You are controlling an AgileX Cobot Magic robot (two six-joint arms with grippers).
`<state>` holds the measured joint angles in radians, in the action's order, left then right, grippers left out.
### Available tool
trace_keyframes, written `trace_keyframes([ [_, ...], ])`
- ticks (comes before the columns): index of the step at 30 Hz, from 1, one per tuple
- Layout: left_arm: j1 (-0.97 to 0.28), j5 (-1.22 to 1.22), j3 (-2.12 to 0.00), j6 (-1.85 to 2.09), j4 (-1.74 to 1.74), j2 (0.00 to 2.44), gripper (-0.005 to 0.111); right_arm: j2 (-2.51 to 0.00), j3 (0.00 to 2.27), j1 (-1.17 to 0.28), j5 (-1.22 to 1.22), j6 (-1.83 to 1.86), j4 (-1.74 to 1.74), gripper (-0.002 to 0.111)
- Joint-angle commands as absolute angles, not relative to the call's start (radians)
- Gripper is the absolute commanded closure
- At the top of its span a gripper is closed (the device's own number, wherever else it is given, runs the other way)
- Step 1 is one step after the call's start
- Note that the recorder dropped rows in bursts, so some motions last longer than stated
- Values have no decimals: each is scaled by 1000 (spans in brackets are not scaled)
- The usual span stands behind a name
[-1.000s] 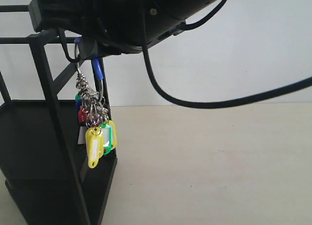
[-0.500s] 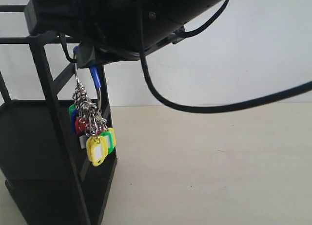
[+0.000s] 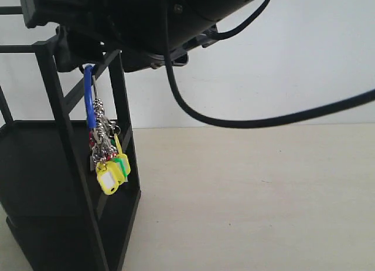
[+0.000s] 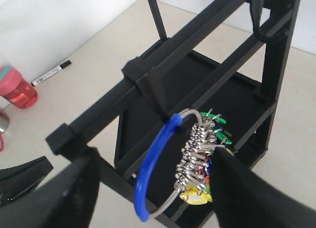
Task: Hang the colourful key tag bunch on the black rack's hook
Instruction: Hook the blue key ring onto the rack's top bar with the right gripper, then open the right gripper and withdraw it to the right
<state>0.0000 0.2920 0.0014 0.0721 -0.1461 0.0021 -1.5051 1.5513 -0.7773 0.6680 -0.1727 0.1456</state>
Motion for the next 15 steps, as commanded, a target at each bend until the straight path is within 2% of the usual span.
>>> trace_keyframes([
  [1,-1,284,0,75,-141,0,102,-1487,1557,-777,676,-175,92,64],
  [5,-1,284,0,75,-141,0,102,-1448,1557,-777,703,-185,40,72],
  [15,-1,284,0,75,-141,0,102,-1359,1493,-777,840,-223,-51,72],
])
